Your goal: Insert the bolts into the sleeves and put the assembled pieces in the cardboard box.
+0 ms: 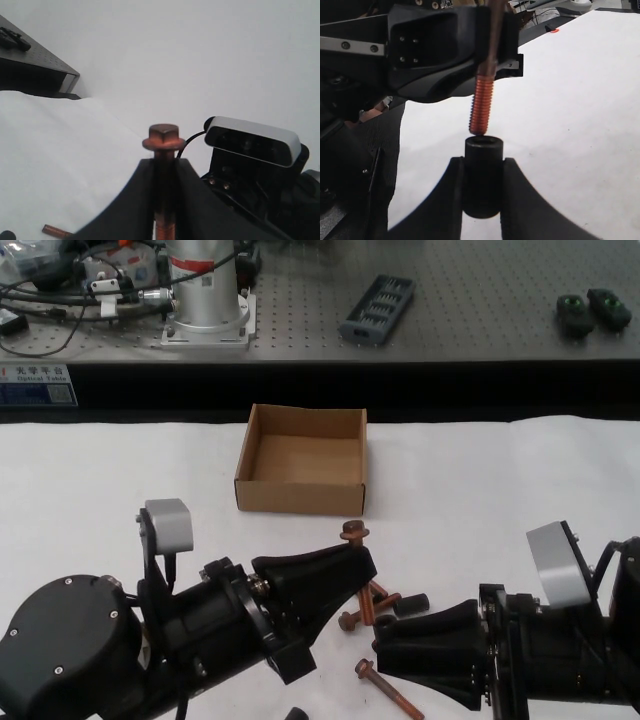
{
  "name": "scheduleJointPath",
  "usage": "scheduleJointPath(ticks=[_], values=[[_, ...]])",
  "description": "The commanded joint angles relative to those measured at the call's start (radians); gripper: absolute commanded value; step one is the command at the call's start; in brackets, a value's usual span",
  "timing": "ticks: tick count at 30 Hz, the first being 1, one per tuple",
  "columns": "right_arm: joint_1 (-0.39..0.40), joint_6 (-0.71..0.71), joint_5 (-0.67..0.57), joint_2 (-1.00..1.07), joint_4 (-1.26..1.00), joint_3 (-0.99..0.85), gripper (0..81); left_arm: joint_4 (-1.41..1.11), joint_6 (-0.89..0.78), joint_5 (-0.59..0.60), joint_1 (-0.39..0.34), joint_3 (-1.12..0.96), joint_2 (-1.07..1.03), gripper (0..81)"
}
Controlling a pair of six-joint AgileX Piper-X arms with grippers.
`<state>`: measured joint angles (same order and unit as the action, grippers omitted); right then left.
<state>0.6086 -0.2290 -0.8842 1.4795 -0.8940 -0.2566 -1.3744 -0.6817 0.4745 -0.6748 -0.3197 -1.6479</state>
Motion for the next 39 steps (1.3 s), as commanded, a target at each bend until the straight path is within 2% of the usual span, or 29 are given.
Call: scheduleJointPath(ticks=[1,12,39], values=[[-0.001,0.005,-0.009,0.0,-0.01,-0.007,1.6,-0.018,-0.016,0.031,0.0,-0.006,0.004,5.8],[-0.001,0.005,-0.009,0.0,0.012,-0.007,1.6,-0.061,-0.018,0.031,0.0,-0.006,0.004,5.8],[0.012,-0.048,-0.101,0.0,-0.055,-0.007,1.6,-0.015,-0.016,0.048,0.0,-0.006,0.002,5.8]])
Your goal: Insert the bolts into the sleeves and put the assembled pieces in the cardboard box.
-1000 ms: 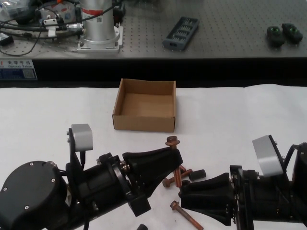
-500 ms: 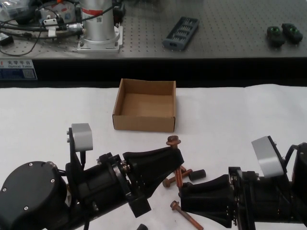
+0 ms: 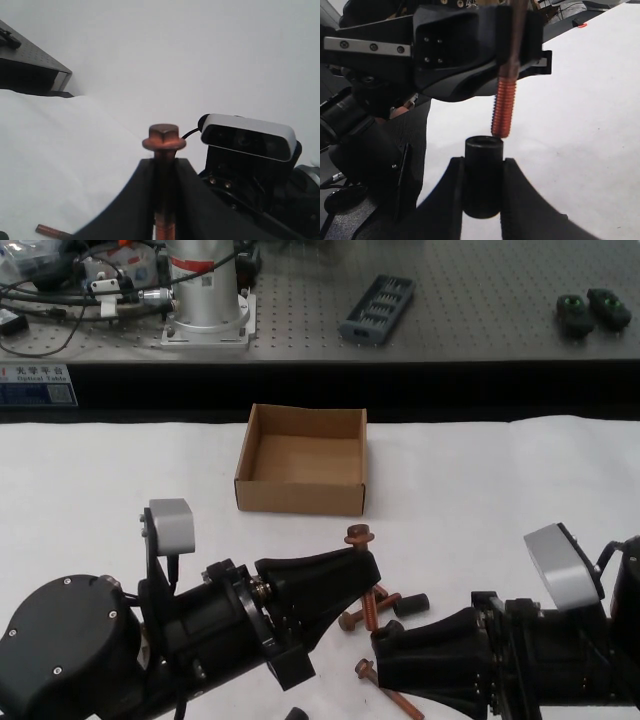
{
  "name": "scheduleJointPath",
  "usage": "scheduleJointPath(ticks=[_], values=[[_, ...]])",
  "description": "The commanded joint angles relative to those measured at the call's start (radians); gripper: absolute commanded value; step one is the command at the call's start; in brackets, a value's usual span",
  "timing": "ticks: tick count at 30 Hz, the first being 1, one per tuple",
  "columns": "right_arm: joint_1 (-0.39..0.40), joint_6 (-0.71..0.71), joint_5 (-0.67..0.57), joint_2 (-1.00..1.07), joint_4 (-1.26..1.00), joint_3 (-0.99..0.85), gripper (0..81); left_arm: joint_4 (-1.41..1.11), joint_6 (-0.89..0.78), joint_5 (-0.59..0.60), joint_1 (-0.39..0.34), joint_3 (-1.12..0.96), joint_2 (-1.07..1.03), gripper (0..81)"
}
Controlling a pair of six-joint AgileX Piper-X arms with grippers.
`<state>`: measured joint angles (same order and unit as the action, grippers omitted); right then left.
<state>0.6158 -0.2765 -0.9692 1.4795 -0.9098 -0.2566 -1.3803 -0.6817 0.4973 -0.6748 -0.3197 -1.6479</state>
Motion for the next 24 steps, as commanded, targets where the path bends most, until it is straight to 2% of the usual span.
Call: scheduleJointPath(ticks=[1,11,24], values=[[0.004,-0.001,-0.016,0.0,-0.039,-0.007,1.6,-0.014,-0.016,0.03,0.0,-0.006,0.002,5.8],[0.004,0.004,-0.014,0.0,-0.039,-0.007,1.6,-0.017,-0.016,0.098,0.0,-0.006,0.002,5.8],[0.004,0.031,-0.006,0.0,0.009,-0.007,1.6,-0.066,-0.031,0.015,0.0,-0.006,0.002,5.8]])
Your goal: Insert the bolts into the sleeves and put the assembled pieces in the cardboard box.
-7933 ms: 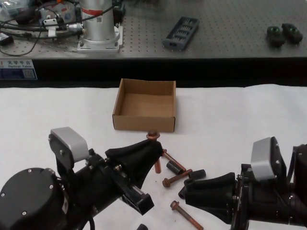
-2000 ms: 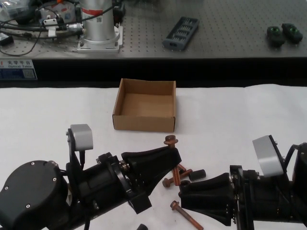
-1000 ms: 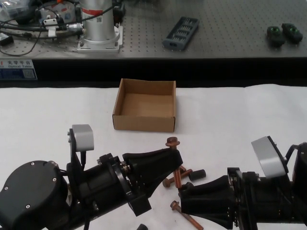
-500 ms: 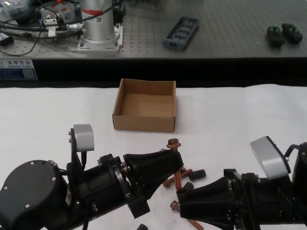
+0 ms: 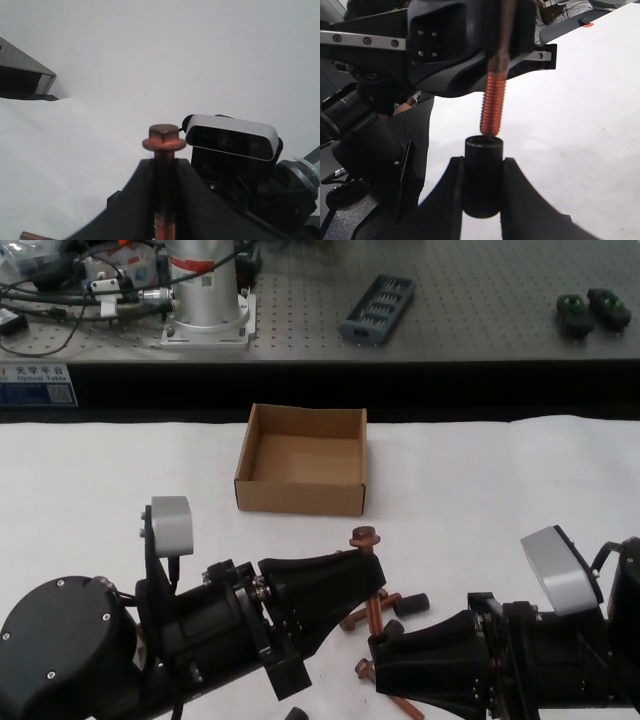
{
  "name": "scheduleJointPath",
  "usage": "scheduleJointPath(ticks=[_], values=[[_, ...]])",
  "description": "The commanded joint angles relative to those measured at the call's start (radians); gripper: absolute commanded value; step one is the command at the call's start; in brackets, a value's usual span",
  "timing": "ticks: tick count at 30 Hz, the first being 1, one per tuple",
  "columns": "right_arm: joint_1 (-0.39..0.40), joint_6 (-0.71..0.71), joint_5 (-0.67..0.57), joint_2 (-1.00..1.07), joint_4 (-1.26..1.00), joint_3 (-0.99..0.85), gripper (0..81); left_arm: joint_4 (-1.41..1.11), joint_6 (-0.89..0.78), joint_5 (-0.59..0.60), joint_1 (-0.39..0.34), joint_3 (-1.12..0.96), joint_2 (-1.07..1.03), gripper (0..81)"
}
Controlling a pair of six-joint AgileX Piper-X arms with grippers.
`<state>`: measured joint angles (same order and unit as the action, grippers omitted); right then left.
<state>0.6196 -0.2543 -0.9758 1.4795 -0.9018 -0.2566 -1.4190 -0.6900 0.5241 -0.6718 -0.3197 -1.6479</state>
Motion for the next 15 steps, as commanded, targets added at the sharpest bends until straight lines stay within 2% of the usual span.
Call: scheduleJointPath(ticks=[1,15], values=[[0.0,0.009,0.0,0.0,0.003,-0.007,1.6,-0.027,-0.031,-0.019,-0.003,-0.006,0.002,5.8],[0.0,0.023,0.016,0.0,0.006,-0.007,1.6,-0.027,-0.059,0.013,-0.003,-0.006,0.002,5.8]])
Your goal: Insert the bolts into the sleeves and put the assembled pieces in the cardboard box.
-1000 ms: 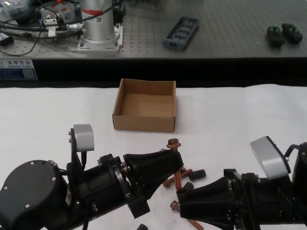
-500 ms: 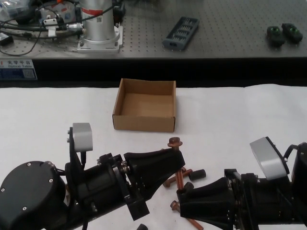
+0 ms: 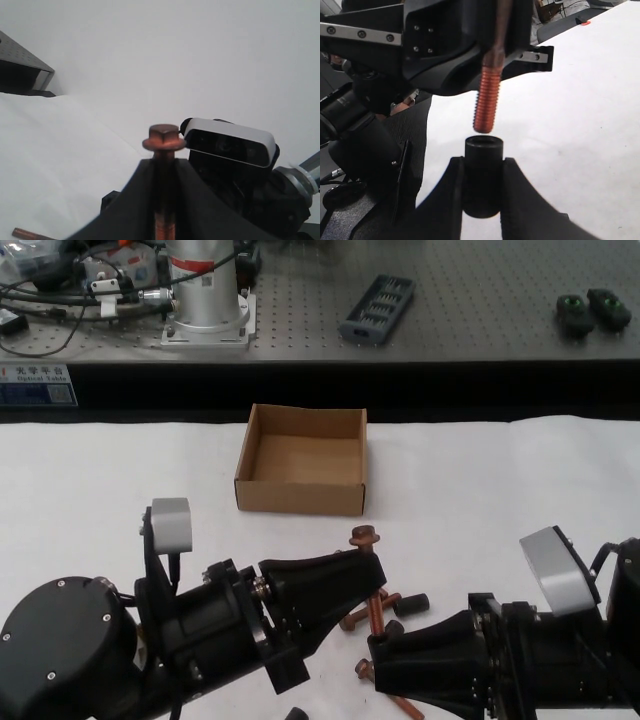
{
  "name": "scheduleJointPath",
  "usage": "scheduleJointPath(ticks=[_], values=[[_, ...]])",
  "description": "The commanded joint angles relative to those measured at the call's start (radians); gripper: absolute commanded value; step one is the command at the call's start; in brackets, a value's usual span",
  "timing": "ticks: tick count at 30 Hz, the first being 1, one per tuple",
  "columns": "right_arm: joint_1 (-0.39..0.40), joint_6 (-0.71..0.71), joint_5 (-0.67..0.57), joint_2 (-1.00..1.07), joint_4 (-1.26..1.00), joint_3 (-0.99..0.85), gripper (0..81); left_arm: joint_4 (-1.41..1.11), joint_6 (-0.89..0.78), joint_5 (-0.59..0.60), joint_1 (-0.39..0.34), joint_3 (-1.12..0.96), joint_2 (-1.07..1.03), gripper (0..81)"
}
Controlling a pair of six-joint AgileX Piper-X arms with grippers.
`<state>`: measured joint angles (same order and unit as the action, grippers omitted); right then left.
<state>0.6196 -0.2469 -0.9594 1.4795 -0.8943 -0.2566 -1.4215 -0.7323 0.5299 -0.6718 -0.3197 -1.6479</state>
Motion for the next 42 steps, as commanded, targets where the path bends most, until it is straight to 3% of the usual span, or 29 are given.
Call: scheduleJointPath(ticks=[1,42], values=[[0.0,0.016,0.0,0.0,-0.002,-0.007,1.6,-0.025,-0.016,0.009,-0.003,-0.006,0.002,5.8],[0.0,-0.048,0.023,0.0,-0.069,-0.007,1.6,0.014,-0.055,0.02,-0.003,-0.006,0.002,5.8]])
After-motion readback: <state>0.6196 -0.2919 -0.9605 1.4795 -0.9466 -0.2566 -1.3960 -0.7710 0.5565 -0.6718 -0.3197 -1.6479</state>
